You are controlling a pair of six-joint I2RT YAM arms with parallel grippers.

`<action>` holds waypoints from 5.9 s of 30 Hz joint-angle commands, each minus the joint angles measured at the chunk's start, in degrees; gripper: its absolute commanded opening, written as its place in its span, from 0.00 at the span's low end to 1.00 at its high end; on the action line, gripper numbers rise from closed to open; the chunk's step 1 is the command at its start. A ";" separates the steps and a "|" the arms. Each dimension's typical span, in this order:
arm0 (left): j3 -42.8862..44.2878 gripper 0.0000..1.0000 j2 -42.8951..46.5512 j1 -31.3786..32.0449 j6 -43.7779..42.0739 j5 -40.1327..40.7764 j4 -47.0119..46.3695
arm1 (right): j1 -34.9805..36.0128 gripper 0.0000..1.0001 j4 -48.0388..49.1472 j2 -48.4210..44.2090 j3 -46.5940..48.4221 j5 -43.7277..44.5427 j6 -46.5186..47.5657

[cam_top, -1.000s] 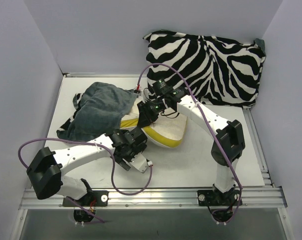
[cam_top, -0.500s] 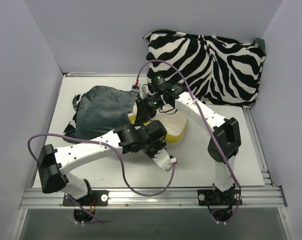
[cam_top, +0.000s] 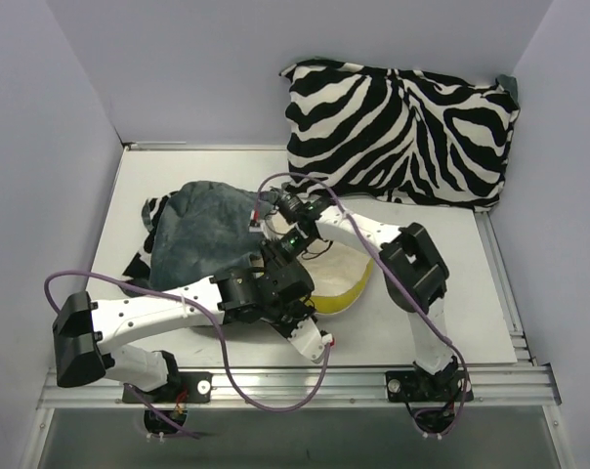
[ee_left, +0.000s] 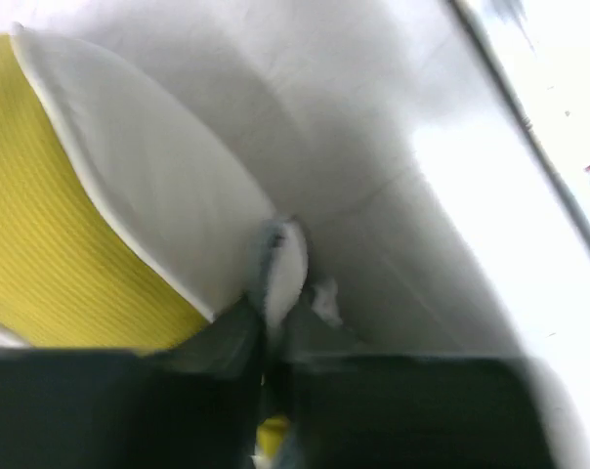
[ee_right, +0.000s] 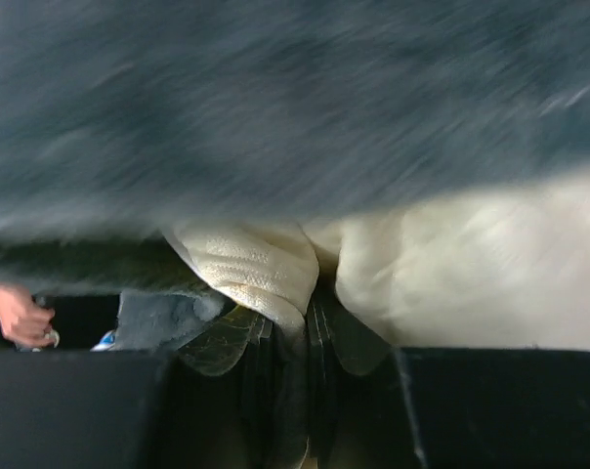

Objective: Put the pillow into the pillowcase

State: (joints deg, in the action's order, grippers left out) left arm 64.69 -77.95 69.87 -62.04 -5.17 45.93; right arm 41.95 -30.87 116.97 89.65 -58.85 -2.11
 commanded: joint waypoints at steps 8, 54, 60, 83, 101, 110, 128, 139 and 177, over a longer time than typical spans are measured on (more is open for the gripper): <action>15.90 0.73 12.64 -7.71 26.76 -11.27 -3.85 | 0.06 0.38 7.85 2.31 -10.02 3.04 -3.16; 70.40 0.84 -61.17 -46.57 47.28 -11.26 11.54 | -0.47 0.00 26.03 -15.36 -25.13 51.20 33.57; 70.30 0.88 -65.03 -45.70 44.64 -14.79 12.42 | 1.63 0.00 32.43 -18.34 -28.82 54.18 40.14; 72.41 0.00 -61.87 -33.74 49.12 -49.77 5.92 | 9.46 0.00 56.10 -27.76 -48.34 47.94 67.06; 57.91 0.97 -38.97 -54.40 38.59 -44.13 8.47 | -8.26 0.85 23.43 -42.61 -28.14 39.92 13.31; 31.47 0.97 -20.05 -37.84 7.13 -37.38 13.66 | -29.91 0.84 14.28 -29.90 -22.06 19.48 -1.41; 43.67 0.97 -34.91 -12.48 -2.42 -27.99 28.18 | -41.78 0.95 5.30 -27.40 -24.95 13.59 0.00; 50.94 0.97 -40.51 -3.07 32.54 1.41 20.51 | -45.81 0.96 4.16 -32.24 -28.91 15.87 -2.89; 43.94 0.16 -53.63 -0.69 84.03 11.37 13.49 | -61.20 0.97 2.84 -36.20 -34.62 7.08 -1.93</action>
State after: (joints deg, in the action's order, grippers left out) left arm 108.79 -130.26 73.06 25.50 14.41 61.80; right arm -18.83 -26.74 82.74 55.68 -50.28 -4.95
